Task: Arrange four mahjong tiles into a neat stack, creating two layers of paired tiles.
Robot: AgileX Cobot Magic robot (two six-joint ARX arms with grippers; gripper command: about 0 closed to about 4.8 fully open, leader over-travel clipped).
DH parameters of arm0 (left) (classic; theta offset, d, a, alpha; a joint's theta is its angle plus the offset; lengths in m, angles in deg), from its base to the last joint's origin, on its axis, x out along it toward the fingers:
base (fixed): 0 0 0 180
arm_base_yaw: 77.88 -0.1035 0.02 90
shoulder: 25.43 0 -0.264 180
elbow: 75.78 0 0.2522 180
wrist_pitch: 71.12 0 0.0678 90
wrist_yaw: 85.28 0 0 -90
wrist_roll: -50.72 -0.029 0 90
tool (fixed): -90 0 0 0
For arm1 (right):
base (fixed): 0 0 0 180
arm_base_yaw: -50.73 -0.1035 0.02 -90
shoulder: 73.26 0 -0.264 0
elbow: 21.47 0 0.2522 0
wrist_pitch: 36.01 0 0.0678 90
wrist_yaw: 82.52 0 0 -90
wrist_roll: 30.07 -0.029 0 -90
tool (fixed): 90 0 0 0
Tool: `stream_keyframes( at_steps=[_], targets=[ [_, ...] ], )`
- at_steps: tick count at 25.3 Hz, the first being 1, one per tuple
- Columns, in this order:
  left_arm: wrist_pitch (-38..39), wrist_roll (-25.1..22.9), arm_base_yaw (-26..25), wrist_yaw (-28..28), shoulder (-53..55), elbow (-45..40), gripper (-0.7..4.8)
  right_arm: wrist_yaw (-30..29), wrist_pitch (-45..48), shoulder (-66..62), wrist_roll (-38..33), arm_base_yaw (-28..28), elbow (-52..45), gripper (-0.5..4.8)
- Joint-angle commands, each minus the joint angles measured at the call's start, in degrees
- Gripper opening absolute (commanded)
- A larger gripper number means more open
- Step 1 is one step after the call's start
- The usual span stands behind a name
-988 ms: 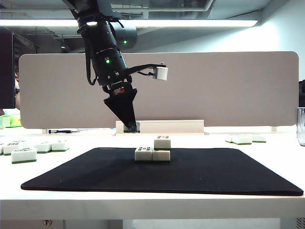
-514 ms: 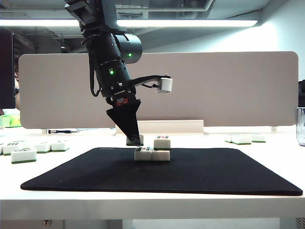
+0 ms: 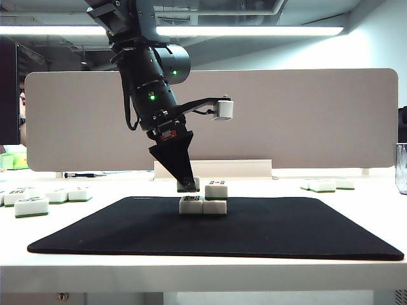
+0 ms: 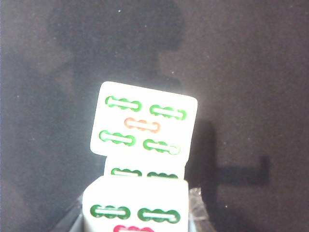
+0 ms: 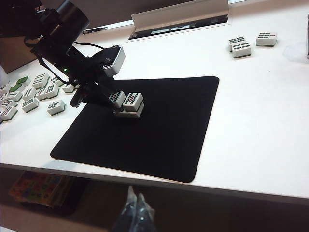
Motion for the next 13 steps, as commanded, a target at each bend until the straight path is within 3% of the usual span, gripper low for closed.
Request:
stream_keyframes(
  at_steps=[1,13],
  targets=[
    [-0.2,-0.3,0.1,-0.7,0.4,0.2,1.52,-0.1,0.6,0.7,0.2,-0.1,0.2,-0.01],
    [-0.3,-0.3,1.1,-0.7,1.2,0.2,1.53,-0.1,0.3,0.7,0.2,-0.1,0.2,-0.01]
  ],
)
